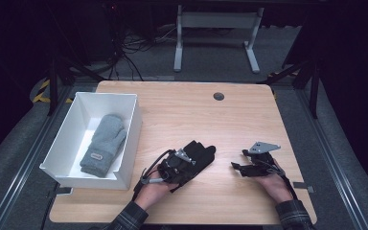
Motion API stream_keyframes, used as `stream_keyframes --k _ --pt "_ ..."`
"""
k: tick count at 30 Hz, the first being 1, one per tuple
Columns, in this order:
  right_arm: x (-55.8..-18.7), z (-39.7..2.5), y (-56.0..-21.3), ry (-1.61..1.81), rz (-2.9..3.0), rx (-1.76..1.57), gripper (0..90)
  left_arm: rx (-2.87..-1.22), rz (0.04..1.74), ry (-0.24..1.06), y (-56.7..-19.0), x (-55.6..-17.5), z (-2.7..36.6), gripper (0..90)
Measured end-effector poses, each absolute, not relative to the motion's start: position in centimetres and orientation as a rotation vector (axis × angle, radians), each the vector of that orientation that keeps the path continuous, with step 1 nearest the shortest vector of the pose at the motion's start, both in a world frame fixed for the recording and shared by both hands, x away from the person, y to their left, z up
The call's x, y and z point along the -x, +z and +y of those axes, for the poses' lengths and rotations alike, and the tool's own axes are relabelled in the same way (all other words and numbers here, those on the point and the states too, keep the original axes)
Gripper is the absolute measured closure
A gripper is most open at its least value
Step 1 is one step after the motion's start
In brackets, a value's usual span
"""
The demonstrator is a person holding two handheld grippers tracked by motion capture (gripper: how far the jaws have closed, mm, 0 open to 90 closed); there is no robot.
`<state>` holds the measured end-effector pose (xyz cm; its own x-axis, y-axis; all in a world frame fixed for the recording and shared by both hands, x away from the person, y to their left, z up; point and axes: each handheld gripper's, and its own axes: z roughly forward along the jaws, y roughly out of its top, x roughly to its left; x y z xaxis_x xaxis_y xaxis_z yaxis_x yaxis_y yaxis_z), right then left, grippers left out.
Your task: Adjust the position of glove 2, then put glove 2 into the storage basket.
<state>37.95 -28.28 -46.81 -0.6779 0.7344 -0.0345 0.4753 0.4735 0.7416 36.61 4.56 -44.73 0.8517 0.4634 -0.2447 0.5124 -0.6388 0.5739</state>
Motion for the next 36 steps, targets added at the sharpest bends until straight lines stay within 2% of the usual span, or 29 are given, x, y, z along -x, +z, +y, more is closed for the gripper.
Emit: stream_keyframes --k 2,6,7,9,11,12,18,22,31,36 --pt "-38.0 -28.3 -46.9 1.041 2.371 -1.022 26.4 -2.364 0.706 -0.086 -44.6 -36.6 4.8 89.2" --pt "-38.0 -28.3 -46.9 1.036 2.371 -1.024 25.5 -2.370 0.681 -0.061 -44.1 -36.7 4.9 74.2" --pt "-38.0 -28.3 -46.9 1.036 2.371 -1.024 25.5 -2.375 0.670 -0.046 -44.0 -36.7 4.9 74.2" --pt "-38.0 -28.3 -46.9 1.036 2.371 -1.023 25.3 -2.369 0.666 -0.019 -43.6 -36.8 4.9 63.7" --pt "-38.0 -28.3 -46.9 1.036 2.371 -1.023 25.3 -2.373 0.657 0.006 -43.3 -36.9 5.0 55.6" --pt "-38.0 -28.3 -46.9 1.037 2.372 -1.023 25.2 -2.373 0.653 0.014 -43.0 -37.1 5.0 55.6" --pt "-38.0 -28.3 -46.9 1.036 2.374 -1.023 24.8 -2.384 0.624 0.046 -42.1 -38.1 4.9 29.1" --pt "-38.0 -28.3 -46.9 1.035 2.372 -1.025 24.6 -2.399 0.596 0.045 -42.0 -39.1 4.5 17.8" --pt "-38.1 -28.3 -46.9 1.034 2.370 -1.025 24.4 -2.460 0.613 0.094 -43.3 -41.1 3.6 10.6" --pt "-38.0 -28.3 -46.9 1.034 2.372 -1.026 24.4 -2.483 0.643 0.126 -44.0 -41.7 3.7 9.6"
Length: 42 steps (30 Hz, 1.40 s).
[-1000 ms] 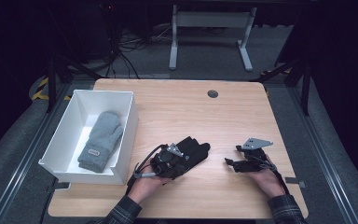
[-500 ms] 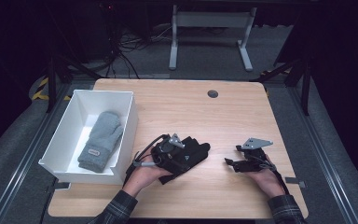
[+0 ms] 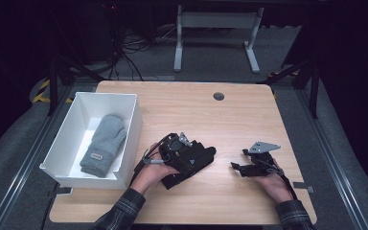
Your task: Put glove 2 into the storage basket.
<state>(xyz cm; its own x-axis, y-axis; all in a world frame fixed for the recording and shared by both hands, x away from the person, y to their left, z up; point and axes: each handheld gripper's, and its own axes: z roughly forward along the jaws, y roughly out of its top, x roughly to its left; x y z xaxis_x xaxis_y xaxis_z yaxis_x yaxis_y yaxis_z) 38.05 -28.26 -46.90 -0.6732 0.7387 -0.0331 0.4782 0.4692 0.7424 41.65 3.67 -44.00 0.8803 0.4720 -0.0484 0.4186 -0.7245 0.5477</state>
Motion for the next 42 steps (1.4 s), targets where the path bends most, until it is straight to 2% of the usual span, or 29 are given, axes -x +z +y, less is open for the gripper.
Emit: stream_keyframes --k 9,14,17,22,25,33,42 --pt "-38.1 -28.3 -46.9 1.033 2.371 -1.025 24.4 -2.533 0.631 0.112 -44.9 -41.6 3.3 11.3" --pt "-38.0 -28.3 -46.9 1.033 2.371 -1.025 24.5 -2.532 0.628 0.105 -44.9 -41.5 3.4 17.6" --pt "-38.1 -28.3 -46.9 1.033 2.370 -1.022 24.6 -2.537 0.607 0.106 -44.7 -41.4 3.5 27.9" --pt "-38.1 -28.2 -46.9 1.033 2.370 -1.022 24.6 -2.542 0.613 0.043 -44.3 -41.3 3.7 54.5" --pt "-38.1 -28.2 -46.9 1.033 2.370 -1.022 24.6 -2.547 0.609 0.024 -44.2 -41.2 3.6 62.3" --pt "-38.0 -28.2 -46.9 1.033 2.371 -1.025 24.6 -2.517 0.652 -0.039 -43.8 -41.2 3.9 65.4" --pt "-38.1 -28.2 -46.9 1.036 2.372 -1.025 24.5 -2.430 0.721 -0.043 -41.0 -40.9 4.8 65.9"
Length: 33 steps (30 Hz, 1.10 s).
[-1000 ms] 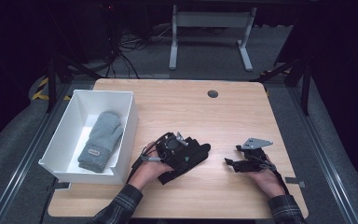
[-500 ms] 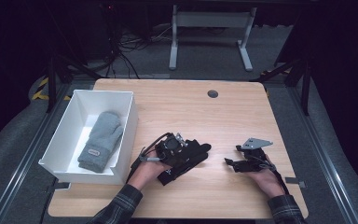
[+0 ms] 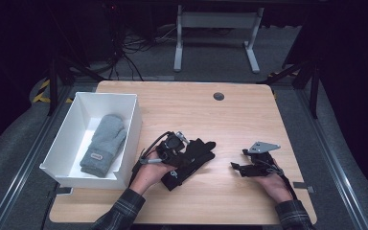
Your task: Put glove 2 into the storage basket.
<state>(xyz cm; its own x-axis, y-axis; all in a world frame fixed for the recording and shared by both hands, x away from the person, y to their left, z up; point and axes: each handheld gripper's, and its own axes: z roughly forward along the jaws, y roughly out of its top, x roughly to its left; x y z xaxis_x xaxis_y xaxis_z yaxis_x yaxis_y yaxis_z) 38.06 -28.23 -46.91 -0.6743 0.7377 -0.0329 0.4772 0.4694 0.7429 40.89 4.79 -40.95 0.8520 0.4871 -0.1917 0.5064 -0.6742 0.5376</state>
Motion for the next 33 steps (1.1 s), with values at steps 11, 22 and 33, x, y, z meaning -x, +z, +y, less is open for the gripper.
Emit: stream_keyframes --k 11,22,33 --pt "-38.1 -28.2 -46.9 1.037 2.375 -1.025 24.3 -2.368 0.742 -0.023 -35.7 -40.5 5.3 65.9" --pt "-38.1 -28.2 -46.9 1.038 2.375 -1.024 24.1 -2.350 0.749 0.035 -30.5 -40.8 7.4 65.9" --pt "-38.1 -28.2 -46.9 1.037 2.374 -1.025 24.0 -2.312 0.817 0.115 -27.2 -41.2 11.7 65.9"
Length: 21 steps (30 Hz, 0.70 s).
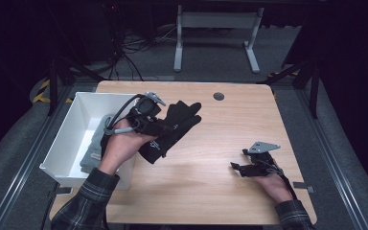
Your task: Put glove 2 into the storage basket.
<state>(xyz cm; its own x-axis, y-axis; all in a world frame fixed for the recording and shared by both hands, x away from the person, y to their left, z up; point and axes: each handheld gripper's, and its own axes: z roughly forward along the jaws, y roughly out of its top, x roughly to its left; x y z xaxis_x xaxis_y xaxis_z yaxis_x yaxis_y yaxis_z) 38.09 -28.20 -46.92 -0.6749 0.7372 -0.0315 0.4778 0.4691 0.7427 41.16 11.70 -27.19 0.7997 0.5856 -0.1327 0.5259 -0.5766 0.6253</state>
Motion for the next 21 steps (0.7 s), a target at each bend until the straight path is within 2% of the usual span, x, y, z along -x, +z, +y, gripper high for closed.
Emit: stream_keyframes --k 9,21 --pt "-38.1 -28.2 -46.9 1.035 2.373 -1.025 23.9 -2.237 0.935 0.172 -25.7 -41.4 16.9 65.9" --pt "-38.1 -28.2 -46.9 1.035 2.371 -1.030 23.8 -2.138 1.141 0.219 -26.6 -41.9 24.0 65.8"
